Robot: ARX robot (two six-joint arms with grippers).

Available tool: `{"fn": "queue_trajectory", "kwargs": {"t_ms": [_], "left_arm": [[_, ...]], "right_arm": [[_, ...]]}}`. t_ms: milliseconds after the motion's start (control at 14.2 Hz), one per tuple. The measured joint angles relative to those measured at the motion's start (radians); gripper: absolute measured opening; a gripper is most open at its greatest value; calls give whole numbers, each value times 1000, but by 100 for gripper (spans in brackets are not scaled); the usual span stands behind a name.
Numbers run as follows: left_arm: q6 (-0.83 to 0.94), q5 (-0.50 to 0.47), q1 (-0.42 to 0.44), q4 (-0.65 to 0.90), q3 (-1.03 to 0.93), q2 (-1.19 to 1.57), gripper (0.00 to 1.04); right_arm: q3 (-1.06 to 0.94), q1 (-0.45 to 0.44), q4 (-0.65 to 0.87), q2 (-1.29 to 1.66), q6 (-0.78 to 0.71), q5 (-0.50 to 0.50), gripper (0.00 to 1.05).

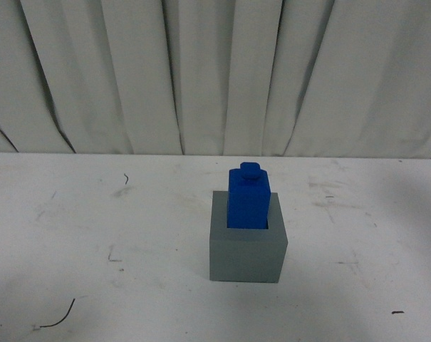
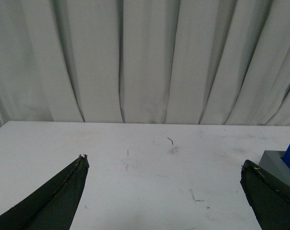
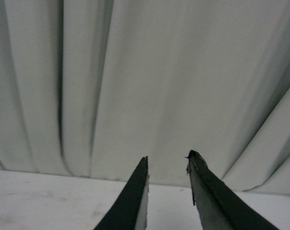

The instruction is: Insert blue part into gray base

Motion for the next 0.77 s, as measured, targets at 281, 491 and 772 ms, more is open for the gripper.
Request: {"fn": "queue_trajectory", "kwargs": {"t_ms": [281, 491, 772], "left_arm": [[0, -1, 0, 0, 0, 0, 98], [0, 0, 0, 0, 0, 0, 98], [0, 0, 0, 0, 0, 0, 98]], "right_arm": [[-149, -2, 47, -34, 109, -18, 5], [-204, -47, 60, -78, 130, -68, 2], [-333, -68, 70, -217, 158, -69, 2]]}}
